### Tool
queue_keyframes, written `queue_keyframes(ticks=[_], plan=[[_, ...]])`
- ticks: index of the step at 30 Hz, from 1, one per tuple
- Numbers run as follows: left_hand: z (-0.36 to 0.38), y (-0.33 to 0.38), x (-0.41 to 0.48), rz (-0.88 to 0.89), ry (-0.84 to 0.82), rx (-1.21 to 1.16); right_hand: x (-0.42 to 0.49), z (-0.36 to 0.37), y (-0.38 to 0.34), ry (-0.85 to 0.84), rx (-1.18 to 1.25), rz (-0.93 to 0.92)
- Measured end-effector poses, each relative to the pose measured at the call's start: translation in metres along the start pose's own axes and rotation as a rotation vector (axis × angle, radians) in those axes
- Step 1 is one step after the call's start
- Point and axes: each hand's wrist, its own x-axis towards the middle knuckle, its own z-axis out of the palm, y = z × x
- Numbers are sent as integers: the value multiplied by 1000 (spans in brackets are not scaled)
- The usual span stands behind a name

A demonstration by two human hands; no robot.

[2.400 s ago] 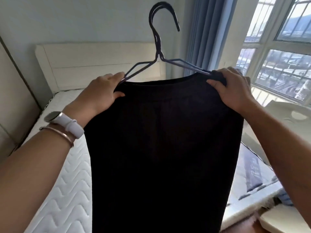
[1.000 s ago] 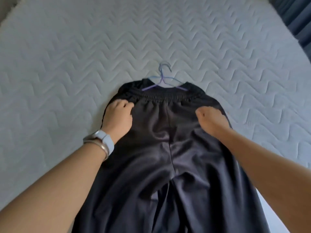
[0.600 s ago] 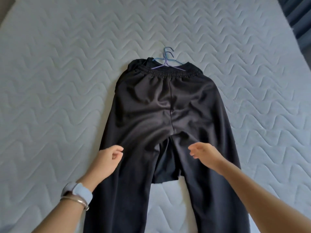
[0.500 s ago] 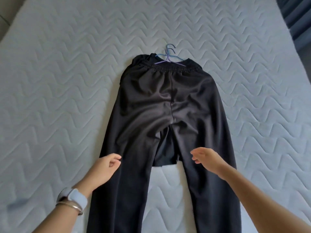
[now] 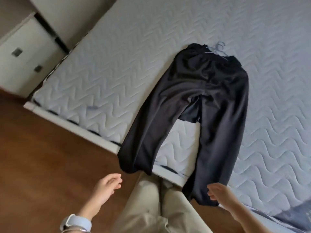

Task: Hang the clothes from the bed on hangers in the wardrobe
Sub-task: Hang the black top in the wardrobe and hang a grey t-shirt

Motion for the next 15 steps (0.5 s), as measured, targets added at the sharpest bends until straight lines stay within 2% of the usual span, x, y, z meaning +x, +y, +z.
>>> queue_keyframes(ticks=[3,5,7,11,15], plan=[[8,-63,-27,-104,73,-226,-28,27,12,-76,-16,68],[6,-103,-37,-183,124,-346,-33,34,2,-246,-29,155],[-3,-136,-45,-270,163,-450,-36,45,-10,-347,-159,140],[-35,-178,-54,-355,257,-601,-20,77,-25,-162,-210,48],[-82,-213,-49,-354,308,-734,-27,148,-84,-135,-358,-65]])
